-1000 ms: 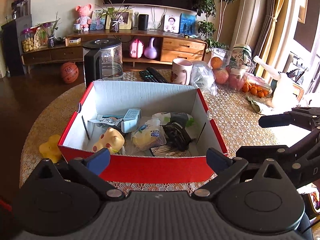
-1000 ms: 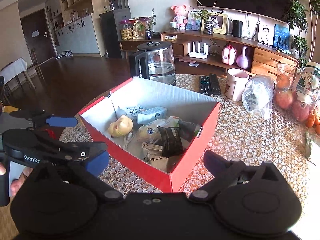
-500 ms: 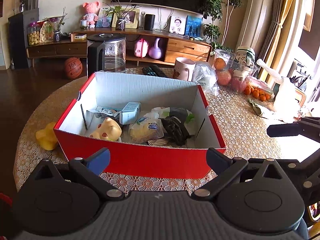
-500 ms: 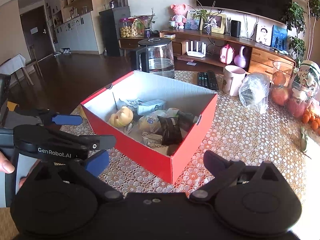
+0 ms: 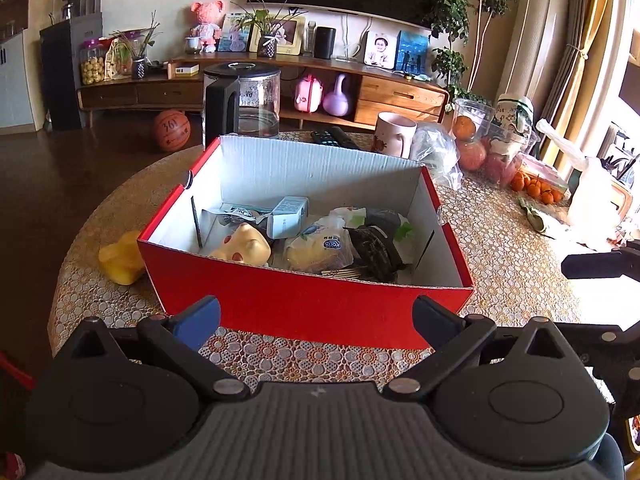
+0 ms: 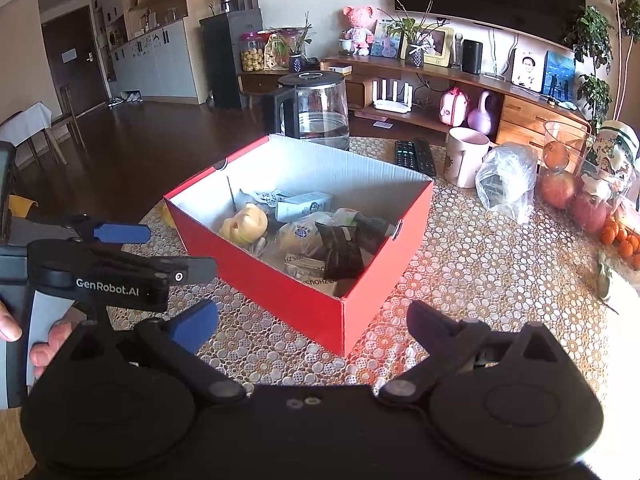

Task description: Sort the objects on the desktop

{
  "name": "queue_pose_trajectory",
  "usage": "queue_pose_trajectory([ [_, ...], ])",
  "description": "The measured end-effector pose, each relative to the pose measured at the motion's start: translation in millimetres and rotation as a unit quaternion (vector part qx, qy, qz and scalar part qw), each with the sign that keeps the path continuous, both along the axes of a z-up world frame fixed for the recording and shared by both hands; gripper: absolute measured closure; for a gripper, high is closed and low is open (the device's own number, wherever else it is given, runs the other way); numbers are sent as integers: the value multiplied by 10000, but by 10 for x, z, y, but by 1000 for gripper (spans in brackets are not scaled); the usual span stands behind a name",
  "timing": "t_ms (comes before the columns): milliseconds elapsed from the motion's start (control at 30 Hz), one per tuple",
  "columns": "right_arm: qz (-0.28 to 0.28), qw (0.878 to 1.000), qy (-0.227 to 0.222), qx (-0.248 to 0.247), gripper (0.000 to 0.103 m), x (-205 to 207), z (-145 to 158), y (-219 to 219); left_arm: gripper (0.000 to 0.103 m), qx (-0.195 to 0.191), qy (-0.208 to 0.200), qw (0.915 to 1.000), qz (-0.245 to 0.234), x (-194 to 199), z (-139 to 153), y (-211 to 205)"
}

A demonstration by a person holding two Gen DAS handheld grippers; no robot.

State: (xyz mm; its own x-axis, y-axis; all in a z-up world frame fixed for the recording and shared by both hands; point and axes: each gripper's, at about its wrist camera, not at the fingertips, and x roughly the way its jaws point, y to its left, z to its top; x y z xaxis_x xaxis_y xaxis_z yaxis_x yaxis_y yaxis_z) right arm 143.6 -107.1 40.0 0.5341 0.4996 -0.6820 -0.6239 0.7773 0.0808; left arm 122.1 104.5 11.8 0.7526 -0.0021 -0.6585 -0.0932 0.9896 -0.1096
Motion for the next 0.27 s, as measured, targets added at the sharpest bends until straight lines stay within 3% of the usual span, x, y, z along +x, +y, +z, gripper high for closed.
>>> queue_pose_trajectory([
  [267, -116, 9999, 42, -18, 2, 3, -29, -111, 0, -245, 100, 9994, -215, -51, -43, -57],
])
